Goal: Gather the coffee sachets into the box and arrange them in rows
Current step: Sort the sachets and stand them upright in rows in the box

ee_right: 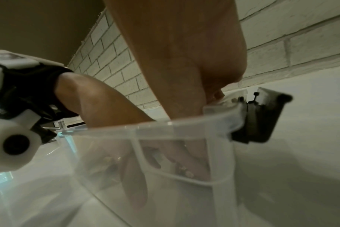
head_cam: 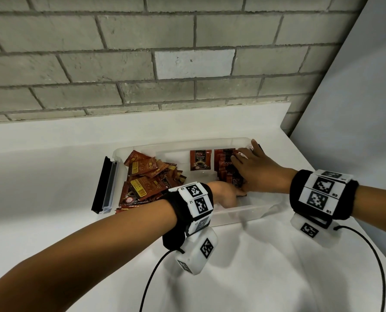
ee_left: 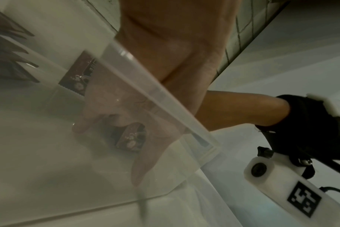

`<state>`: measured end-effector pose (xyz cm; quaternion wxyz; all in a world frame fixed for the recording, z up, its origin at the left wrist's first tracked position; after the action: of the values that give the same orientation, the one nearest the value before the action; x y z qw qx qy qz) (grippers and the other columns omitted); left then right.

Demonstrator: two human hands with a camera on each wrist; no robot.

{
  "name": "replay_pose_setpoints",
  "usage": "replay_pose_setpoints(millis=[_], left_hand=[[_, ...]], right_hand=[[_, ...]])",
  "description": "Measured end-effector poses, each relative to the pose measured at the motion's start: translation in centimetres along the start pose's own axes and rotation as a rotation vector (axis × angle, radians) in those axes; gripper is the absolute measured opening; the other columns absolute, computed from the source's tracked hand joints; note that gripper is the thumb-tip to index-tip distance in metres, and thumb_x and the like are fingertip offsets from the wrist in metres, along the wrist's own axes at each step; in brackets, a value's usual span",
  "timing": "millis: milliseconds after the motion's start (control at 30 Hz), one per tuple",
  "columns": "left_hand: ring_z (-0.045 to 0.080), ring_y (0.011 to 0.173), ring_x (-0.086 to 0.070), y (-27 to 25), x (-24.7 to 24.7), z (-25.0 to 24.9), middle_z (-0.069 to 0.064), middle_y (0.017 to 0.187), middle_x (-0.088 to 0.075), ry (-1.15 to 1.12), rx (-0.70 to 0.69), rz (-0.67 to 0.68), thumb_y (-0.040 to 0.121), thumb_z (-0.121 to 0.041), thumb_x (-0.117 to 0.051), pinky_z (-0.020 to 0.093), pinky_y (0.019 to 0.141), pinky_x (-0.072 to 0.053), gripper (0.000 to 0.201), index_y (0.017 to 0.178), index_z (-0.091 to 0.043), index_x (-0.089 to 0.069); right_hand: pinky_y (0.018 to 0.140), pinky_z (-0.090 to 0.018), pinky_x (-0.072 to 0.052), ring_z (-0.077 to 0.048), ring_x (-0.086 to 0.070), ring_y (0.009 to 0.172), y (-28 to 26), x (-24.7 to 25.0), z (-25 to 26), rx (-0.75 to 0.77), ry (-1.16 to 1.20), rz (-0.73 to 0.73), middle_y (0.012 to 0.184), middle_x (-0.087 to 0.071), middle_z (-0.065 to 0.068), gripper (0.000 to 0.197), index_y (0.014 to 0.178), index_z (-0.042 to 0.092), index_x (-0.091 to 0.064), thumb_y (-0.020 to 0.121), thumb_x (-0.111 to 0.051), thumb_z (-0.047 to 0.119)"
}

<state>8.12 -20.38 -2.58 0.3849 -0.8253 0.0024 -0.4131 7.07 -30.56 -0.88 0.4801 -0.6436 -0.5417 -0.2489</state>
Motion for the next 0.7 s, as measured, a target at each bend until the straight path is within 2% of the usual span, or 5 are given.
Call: replay_pose_setpoints(millis=[167,333,533,700], left_hand=[[0.022,0.143,-0.018,-0.19,0.1,-0.6,0.002,0.159,-0.016,0.058,0.005,-0.034,0.098,-0.006,-0.036,0.033,0.113,-0.018,0.056,0.151,-0.02,-0.022],[0.021,0.144,-0.014,-0.21,0.36,-0.59,-0.003,0.159,-0.015,0.086,0.02,-0.032,0.096,-0.009,-0.039,0.036,0.114,-0.014,0.059,0.15,-0.025,-0.022],[0.019,0.145,-0.012,0.07,0.21,-0.03,-0.005,0.158,-0.016,0.057,0.015,-0.026,0.096,-0.011,-0.038,0.044,0.118,-0.01,0.057,0.149,-0.027,-0.025],[0.018,0.145,-0.014,0.13,0.12,-0.22,-0.003,0.158,-0.018,0.003,-0.012,-0.01,0.096,-0.006,-0.036,0.037,0.119,-0.012,0.057,0.149,-0.022,-0.026]], right_hand=[[0.112,-0.058,0.01,-0.031,-0.002,0.146,-0.29,0.11,0.1,-0.03,0.004,0.021,0.154,-0.021,-0.02,0.075,0.147,-0.004,-0.016,0.094,-0.046,0.039],[0.112,-0.058,0.008,-0.031,-0.005,0.146,-0.33,0.09,0.03,-0.023,0.046,0.011,0.153,-0.023,-0.018,0.072,0.149,0.001,-0.013,0.095,-0.04,0.041],[0.113,-0.06,0.007,-0.032,-0.003,0.146,-0.68,0.46,0.24,-0.013,0.073,0.038,0.153,-0.02,-0.019,0.076,0.148,-0.002,-0.011,0.094,-0.043,0.04],[0.113,-0.06,0.006,-0.032,-0.003,0.146,-0.71,0.37,0.05,-0.014,0.094,0.036,0.153,-0.022,-0.018,0.074,0.148,-0.001,-0.014,0.093,-0.049,0.033]])
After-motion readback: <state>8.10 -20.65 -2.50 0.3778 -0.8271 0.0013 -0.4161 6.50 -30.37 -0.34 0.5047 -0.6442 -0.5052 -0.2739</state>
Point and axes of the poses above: each hand's wrist, its own y-axis towards the middle knuckle, its own x-axis out of the back of the hand, z = x × y, the point moved 3 cm from there along y, towards the middle knuckle
